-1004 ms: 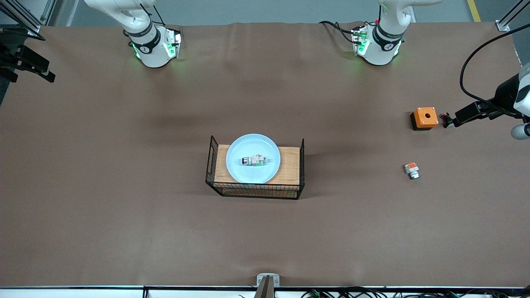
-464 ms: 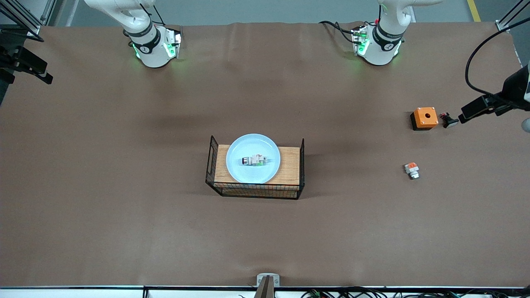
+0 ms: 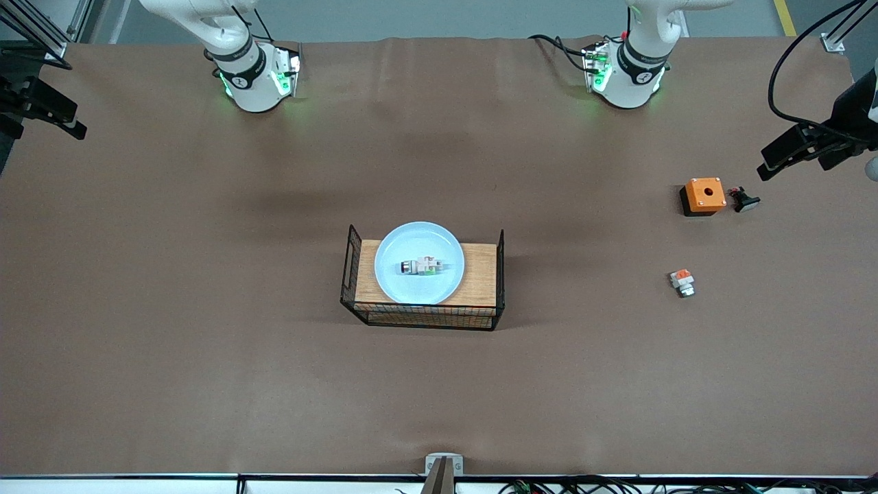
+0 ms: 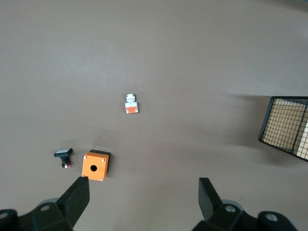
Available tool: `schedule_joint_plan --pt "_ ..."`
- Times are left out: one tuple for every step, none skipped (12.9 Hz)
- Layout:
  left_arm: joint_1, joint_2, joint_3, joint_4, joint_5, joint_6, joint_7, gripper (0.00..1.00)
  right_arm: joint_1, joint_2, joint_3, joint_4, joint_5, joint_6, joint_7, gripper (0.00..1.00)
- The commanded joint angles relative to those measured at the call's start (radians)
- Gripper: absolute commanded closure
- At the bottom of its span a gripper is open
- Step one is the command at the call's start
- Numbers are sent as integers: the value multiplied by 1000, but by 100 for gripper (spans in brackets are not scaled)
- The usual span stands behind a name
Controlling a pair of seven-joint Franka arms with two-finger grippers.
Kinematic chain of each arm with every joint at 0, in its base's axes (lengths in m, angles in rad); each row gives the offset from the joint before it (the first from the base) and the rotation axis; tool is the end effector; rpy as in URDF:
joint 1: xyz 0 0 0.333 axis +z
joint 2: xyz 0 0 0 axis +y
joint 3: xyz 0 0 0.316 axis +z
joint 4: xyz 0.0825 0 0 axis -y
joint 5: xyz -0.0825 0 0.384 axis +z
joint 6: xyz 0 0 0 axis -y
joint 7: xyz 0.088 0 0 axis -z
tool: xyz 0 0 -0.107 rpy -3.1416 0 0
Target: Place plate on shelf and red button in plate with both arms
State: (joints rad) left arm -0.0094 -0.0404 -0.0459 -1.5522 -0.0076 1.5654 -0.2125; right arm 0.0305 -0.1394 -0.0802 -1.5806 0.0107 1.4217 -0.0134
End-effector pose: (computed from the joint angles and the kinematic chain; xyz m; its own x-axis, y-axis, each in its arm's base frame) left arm 0.5409 -0.0313 0.6549 0.9864 0.1565 0.0511 0.1559 -0.9876 0.0169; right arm 0.4932 -0.0267 0.6799 0.9992 -0.0337 -0.0196 -0.0341 -0.9992 -0.0220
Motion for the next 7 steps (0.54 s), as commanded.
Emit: schedule_joint_plan --pt "6 -1 8 -5 18 28 137 0 8 -22 -3 -18 -3 -7 -10 0" --pt "11 1 8 -5 17 30 143 0 8 -22 -3 -18 0 -10 -10 0" --pt "9 2 6 -2 12 30 143 0 9 -23 -1 -19 0 -15 -10 0" --pt "8 1 5 -2 9 30 143 0 8 -23 -1 -19 0 -17 -11 0" --pt "6 1 3 4 8 30 142 0 8 -23 -1 -21 0 -15 -11 0" --pt "6 2 3 7 9 30 139 0 8 -23 -1 -21 0 -14 -11 0" --pt "9 2 3 9 9 30 139 0 8 -23 -1 -21 2 -14 -11 0"
